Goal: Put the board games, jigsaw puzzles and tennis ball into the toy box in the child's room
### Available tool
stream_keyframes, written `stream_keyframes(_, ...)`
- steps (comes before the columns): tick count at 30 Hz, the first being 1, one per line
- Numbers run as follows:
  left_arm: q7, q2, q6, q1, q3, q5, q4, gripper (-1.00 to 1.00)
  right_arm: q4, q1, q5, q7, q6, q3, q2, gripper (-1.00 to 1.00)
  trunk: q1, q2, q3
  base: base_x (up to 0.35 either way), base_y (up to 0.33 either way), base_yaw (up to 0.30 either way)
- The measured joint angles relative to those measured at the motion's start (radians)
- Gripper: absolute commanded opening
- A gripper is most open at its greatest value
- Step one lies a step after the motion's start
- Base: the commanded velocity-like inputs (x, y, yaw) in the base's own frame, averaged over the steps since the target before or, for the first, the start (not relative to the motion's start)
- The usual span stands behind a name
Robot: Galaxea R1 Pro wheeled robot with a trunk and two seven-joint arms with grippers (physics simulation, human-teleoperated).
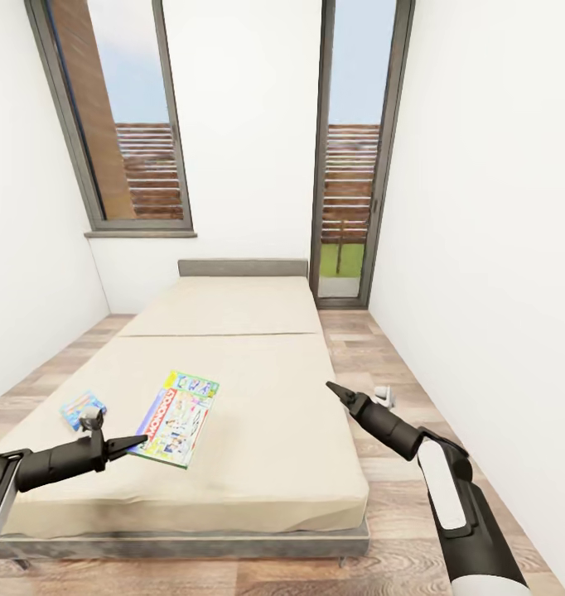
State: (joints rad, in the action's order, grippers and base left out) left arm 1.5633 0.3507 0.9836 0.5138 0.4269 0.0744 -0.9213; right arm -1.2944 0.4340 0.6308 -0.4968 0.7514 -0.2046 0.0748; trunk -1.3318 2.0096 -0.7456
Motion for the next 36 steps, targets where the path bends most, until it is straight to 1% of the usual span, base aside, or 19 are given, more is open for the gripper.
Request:
stream_keyframes(1,0.0,0.002,0.0,-0.005,-0.001,0.0,0.001,-1.0,0.0,0.0,0.0,0.002,0.007,0.001,-0.001,1.0,0.004,-0.007,0.003,0.0,0.0,0.0)
stream_keyframes(5,0.0,0.014,0.001,-0.025,-0.001,-0.002,0.001,-1.0,-0.007,-0.001,-0.007,0.015,0.109,0.009,0.0,1.0,0.019,-0.035,0.016,0.0,0.0,0.0)
stream_keyframes(7,0.0,0.015,0.001,-0.027,0.0,-0.002,0.002,-1.0,-0.006,-0.001,-0.01,0.038,0.13,0.024,0.001,1.0,0.027,-0.049,0.022,0.0,0.0,0.0)
stream_keyframes(10,0.0,0.006,0.001,-0.029,0.0,-0.001,0.007,-1.0,0.001,-0.002,0.0,0.081,0.15,0.044,-0.008,1.0,0.038,-0.07,0.031,0.0,0.0,0.0)
stream_keyframes(12,0.0,0.003,0.001,-0.029,-0.001,-0.001,0.01,-1.0,0.001,-0.002,0.002,0.09,0.155,0.048,-0.012,1.0,0.046,-0.084,0.038,0.0,0.0,0.0)
stream_keyframes(15,0.0,0.01,0.001,-0.031,-0.001,-0.001,0.015,-1.0,0.001,-0.002,0.005,0.094,0.157,0.039,-0.015,1.0,0.058,-0.105,0.047,0.0,0.0,0.0)
stream_keyframes(16,0.0,0.014,0.001,-0.033,0.0,-0.002,0.016,-1.0,-0.004,-0.002,0.013,0.094,0.16,0.027,-0.015,1.0,0.061,-0.112,0.05,0.0,0.0,0.0)
stream_keyframes(17,0.0,0.017,0.001,-0.034,0.0,-0.003,0.017,-1.0,-0.02,-0.002,0.031,0.094,0.17,0.009,-0.016,1.0,0.065,-0.119,0.053,0.0,0.0,0.0)
stream_keyframes(18,0.0,0.018,0.001,-0.034,0.0,-0.003,0.018,-1.0,-0.033,-0.003,0.043,0.095,0.181,-0.001,-0.016,1.0,0.069,-0.126,0.056,0.0,0.0,0.0)
stream_keyframes(20,0.0,0.02,0.001,-0.035,0.0,-0.004,0.02,-1.0,-0.092,-0.016,0.093,0.098,0.247,-0.034,-0.016,1.0,0.077,-0.14,0.063,0.0,0.0,0.0)
stream_keyframes(21,0.0,0.021,0.001,-0.036,0.0,-0.004,0.02,-1.0,-0.114,-0.028,0.109,0.099,0.267,-0.054,-0.018,1.0,0.081,-0.147,0.066,0.0,0.0,0.0)
stream_keyframes(22,0.0,0.022,0.001,-0.036,0.0,-0.004,0.021,-1.0,-0.13,-0.042,0.119,0.099,0.279,-0.083,-0.023,1.0,0.084,-0.154,0.069,0.0,0.0,0.0)
stream_keyframes(23,0.0,0.024,0.002,-0.039,0.003,-0.004,0.021,-1.0,-0.147,-0.055,0.128,0.098,0.29,-0.136,-0.031,1.0,0.088,-0.161,0.072,0.0,0.0,0.0)
stream_keyframes(24,0.0,0.026,0.001,-0.04,0.003,-0.004,0.022,-1.0,-0.154,-0.061,0.136,0.098,0.29,-0.17,-0.034,1.0,0.092,-0.168,0.075,0.0,0.0,0.0)
stream_keyframes(25,0.0,0.027,0.002,-0.041,0.004,-0.004,0.022,-1.0,-0.159,-0.064,0.143,0.098,0.291,-0.193,-0.035,1.0,0.096,-0.175,0.078,0.0,0.0,0.0)
stream_keyframes(27,0.0,0.027,0.003,-0.041,0.005,-0.004,0.022,-1.0,-0.163,-0.067,0.15,0.098,0.291,-0.211,-0.033,1.0,0.104,-0.189,0.085,0.0,0.0,0.0)
stream_keyframes(28,0.0,0.026,0.005,-0.041,0.006,-0.004,0.021,-1.0,-0.164,-0.069,0.153,0.1,0.291,-0.22,-0.027,1.0,0.107,-0.196,0.088,0.0,0.0,0.0)
stream_keyframes(30,0.0,0.023,0.006,-0.041,0.005,-0.004,0.021,-1.0,-0.161,-0.07,0.154,0.1,0.289,-0.227,-0.023,1.0,0.115,-0.21,0.094,0.0,0.0,0.007)
stream_keyframes(36,0.0,0.025,0.007,-0.039,0.009,-0.003,0.015,-1.0,-0.159,-0.07,0.154,0.096,0.288,-0.236,-0.03,1.0,0.138,-0.252,0.113,0.0,0.0,0.164)
